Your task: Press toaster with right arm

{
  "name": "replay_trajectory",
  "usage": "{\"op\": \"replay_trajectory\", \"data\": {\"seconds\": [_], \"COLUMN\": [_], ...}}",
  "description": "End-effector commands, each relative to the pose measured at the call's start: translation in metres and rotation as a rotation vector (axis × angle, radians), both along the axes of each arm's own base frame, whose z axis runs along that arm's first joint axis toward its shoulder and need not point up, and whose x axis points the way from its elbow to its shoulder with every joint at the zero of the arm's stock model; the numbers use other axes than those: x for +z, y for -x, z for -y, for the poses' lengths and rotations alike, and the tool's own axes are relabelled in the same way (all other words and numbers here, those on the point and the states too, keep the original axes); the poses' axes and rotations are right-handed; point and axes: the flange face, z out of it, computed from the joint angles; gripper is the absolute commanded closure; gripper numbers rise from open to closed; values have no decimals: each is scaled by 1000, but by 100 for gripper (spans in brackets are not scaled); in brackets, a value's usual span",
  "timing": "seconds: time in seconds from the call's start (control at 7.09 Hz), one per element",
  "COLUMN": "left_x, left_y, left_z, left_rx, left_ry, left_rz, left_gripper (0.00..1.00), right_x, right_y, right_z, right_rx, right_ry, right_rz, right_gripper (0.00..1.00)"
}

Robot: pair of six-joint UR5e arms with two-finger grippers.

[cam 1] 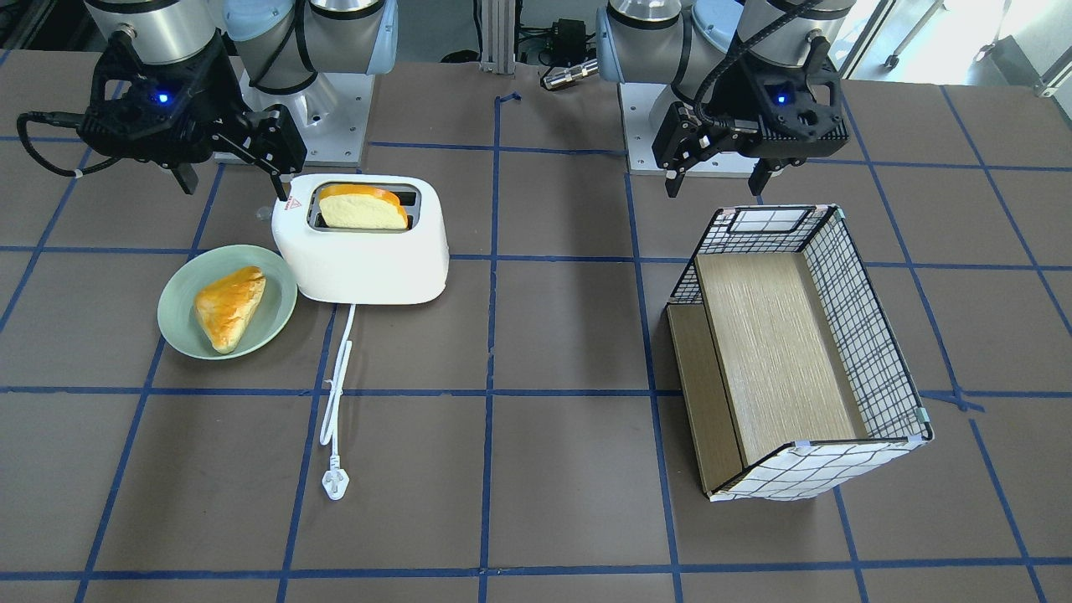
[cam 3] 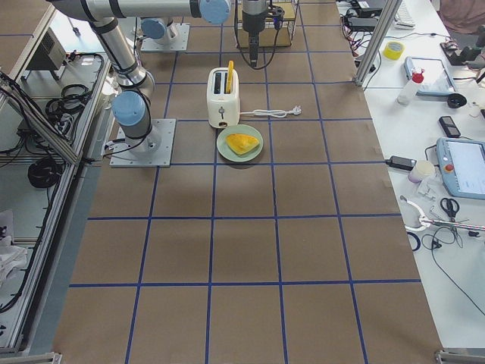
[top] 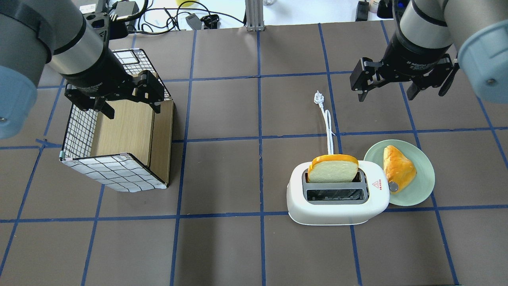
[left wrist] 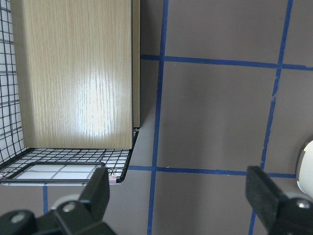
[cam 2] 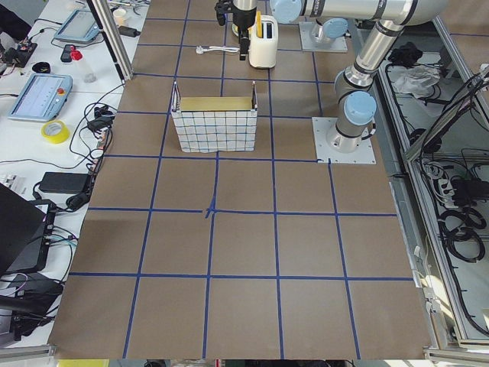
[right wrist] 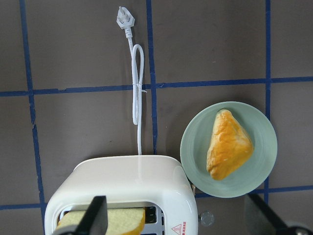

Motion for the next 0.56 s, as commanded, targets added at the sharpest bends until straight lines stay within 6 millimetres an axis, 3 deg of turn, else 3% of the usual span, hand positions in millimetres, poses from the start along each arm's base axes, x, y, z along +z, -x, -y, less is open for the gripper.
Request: {"op": "replay_trajectory", "data": {"seconds": [0.0, 0.28, 0.42], "left_x": [1, 1, 0], "left_y": [0, 0, 0], "left_z": [0, 0, 0], "left_rx": [0, 0, 0], "left_ry": [1, 1, 0], "left_rz": [0, 0, 0], "left_gripper": [0, 0, 0], "right_x": [-3, -3, -4], "right_y": [0, 1, 1], "right_z": [-2, -2, -1], "right_rx": [-1, -4, 0], "right_ry": [-27, -25, -22], "right_rz": [-1, 2, 2], "right_gripper": [0, 1, 20]}}
